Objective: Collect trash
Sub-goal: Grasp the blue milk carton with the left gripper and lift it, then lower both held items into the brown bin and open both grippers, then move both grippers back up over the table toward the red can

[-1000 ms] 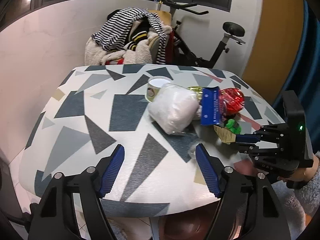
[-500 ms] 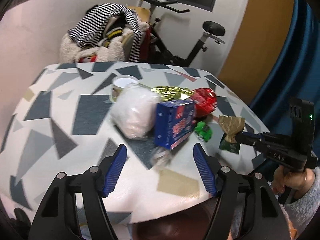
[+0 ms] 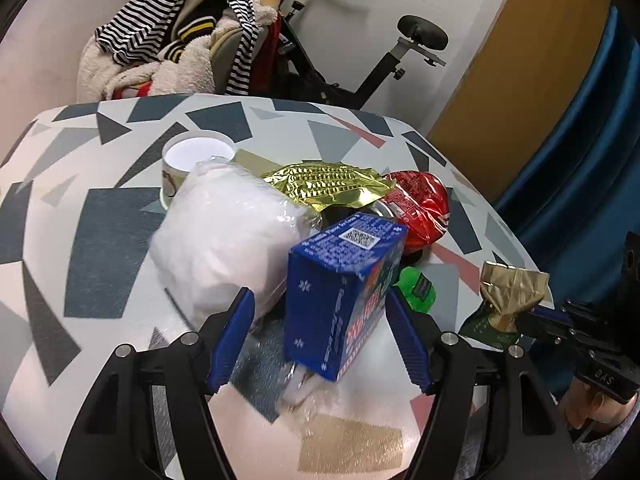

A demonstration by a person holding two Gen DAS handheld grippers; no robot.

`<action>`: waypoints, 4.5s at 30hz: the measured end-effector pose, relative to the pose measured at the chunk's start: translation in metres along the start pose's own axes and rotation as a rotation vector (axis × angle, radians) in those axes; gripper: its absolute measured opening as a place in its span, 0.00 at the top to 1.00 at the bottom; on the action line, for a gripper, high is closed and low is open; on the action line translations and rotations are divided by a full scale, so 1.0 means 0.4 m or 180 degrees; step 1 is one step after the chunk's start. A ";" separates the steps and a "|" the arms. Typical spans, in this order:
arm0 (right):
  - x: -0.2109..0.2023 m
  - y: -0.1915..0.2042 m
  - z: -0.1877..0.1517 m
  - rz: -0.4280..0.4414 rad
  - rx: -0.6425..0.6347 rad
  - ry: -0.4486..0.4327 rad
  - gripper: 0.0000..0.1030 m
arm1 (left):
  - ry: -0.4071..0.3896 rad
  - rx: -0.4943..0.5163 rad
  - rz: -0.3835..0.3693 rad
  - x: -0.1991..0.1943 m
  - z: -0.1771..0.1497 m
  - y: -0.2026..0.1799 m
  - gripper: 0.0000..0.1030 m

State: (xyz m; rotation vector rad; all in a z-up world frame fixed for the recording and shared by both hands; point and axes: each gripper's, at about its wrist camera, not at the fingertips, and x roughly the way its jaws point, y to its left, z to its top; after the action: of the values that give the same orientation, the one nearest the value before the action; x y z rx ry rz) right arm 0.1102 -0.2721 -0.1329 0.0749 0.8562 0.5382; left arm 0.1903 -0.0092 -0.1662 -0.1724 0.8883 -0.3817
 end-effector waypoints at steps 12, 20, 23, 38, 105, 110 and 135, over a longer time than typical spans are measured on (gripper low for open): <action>-0.004 -0.002 0.006 -0.0056 0.0008 -0.0012 0.88 | 0.0015 0.0247 -0.0016 0.016 0.006 -0.044 0.59; -0.041 0.009 0.016 -0.0069 0.0013 -0.0119 0.89 | -0.0280 0.0305 -0.0037 -0.123 0.021 -0.067 0.62; -0.059 0.026 0.014 -0.0049 -0.0012 -0.0154 0.89 | -0.0335 0.0339 -0.0063 -0.171 0.007 -0.080 0.63; -0.130 0.117 -0.100 0.0186 -0.0157 -0.0114 0.89 | -0.0393 0.0416 -0.0223 -0.362 -0.270 -0.125 0.63; 0.163 0.164 -0.437 -0.0192 -0.0179 0.1054 0.08 | -0.0046 0.0041 0.0416 -0.232 -0.588 -0.033 0.07; 0.159 0.170 -0.431 -0.0226 -0.0229 0.1029 0.06 | -0.0065 0.0004 0.0424 -0.235 -0.586 -0.026 0.06; 0.043 0.146 -0.293 -0.0058 -0.0195 0.0502 0.05 | -0.0578 0.0258 0.0723 -0.331 -0.427 -0.008 0.05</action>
State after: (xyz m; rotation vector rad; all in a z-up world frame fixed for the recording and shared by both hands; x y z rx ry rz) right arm 0.0087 -0.2308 -0.2063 -0.0318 0.9924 0.5582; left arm -0.0195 0.0416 -0.1762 -0.0299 0.7030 -0.1865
